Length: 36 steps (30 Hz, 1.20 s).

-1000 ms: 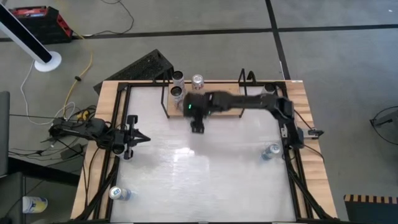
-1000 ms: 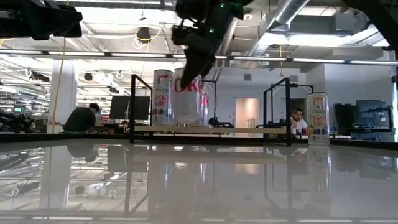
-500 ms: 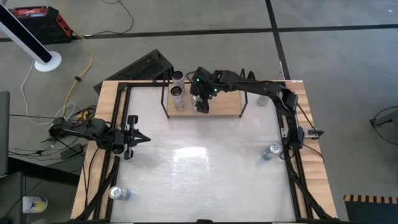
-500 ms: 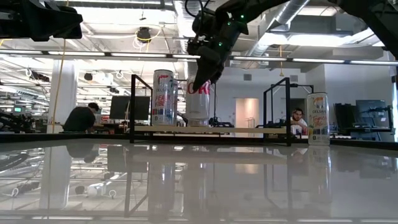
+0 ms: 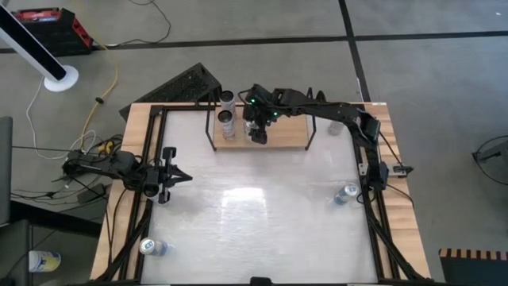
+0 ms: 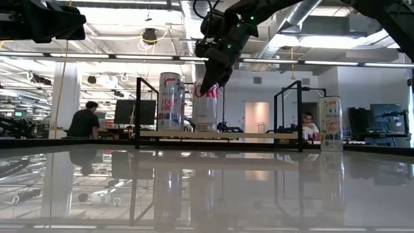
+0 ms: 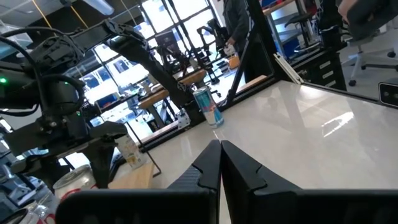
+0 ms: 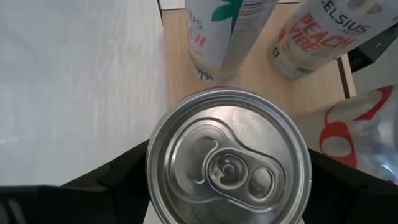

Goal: Place canned beverage on shelf
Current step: Put the red-silver soda can on the shelf aligned with the other red-silver soda can

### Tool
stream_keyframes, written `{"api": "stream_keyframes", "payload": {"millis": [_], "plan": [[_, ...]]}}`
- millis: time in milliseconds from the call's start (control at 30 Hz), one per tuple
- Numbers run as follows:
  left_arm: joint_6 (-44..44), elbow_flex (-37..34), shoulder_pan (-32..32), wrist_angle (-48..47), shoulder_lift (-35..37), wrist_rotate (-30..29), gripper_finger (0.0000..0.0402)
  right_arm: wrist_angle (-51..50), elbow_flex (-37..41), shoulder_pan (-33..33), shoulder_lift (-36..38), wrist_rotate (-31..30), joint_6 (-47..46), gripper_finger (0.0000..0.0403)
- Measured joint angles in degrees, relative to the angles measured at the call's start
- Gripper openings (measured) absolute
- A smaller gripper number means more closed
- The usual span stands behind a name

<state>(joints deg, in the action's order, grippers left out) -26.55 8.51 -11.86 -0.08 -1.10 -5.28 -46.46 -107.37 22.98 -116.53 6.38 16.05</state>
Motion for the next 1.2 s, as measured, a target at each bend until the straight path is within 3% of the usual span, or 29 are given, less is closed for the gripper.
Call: {"api": "stream_keyframes", "payload": {"millis": [433, 767, 1200], "plan": [[-0.46, 0.00, 0.00, 0.00, -0.02, -0.07, 0.0000, 3.65, 3.78, 0.52, -0.02, -0.23, -0.60, 0.0336], [-1.27, 0.00, 0.00, 0.02, -0.02, -0.09, 0.0000, 3.86, 3.78, 0.54, -0.01, -0.45, -0.99, 0.0372], [-1.29, 0.00, 0.00, 0.04, -0.02, -0.07, 0.0000, 7.66, 3.73, 0.52, 0.04, -0.67, -1.63, 0.0376]]}}
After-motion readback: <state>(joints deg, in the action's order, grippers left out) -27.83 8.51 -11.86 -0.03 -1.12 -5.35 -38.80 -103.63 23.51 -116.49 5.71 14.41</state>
